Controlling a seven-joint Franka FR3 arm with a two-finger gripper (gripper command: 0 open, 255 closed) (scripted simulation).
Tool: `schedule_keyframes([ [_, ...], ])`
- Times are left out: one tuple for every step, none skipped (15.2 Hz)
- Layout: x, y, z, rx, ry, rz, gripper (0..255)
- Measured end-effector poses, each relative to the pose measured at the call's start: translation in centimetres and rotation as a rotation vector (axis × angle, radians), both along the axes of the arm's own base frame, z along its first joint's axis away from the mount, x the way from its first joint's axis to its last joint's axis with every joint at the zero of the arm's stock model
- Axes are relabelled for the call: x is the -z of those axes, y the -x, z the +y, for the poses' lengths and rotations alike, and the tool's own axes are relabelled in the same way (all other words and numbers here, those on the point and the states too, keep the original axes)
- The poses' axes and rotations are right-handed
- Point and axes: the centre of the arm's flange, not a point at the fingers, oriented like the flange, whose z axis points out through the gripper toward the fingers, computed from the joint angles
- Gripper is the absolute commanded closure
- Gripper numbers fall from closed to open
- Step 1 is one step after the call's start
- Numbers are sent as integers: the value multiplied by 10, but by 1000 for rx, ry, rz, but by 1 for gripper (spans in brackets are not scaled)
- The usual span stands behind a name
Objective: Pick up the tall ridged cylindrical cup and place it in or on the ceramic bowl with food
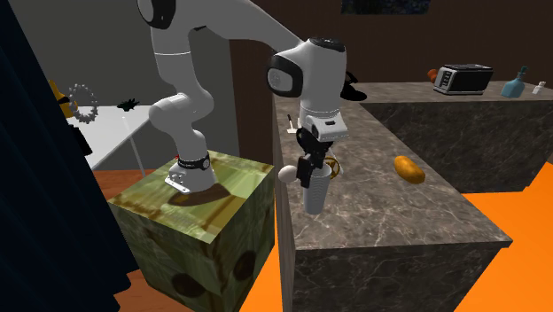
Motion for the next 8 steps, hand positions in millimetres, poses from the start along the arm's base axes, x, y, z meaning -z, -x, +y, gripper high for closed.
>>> schedule_keyframes([
  [5, -1, -1, 0, 0, 0, 0],
  [10, -1, 0, 1, 0, 0, 0],
  [14, -1, 0, 1, 0, 0, 0],
  [21, -1, 2, 1, 0, 0, 0],
  [25, -1, 2, 1, 0, 1, 0],
  [27, -1, 2, 1, 0, 0, 0],
  [28, 0, 1, 1, 0, 0, 0],
  [28, 0, 1, 1, 0, 0, 0],
])
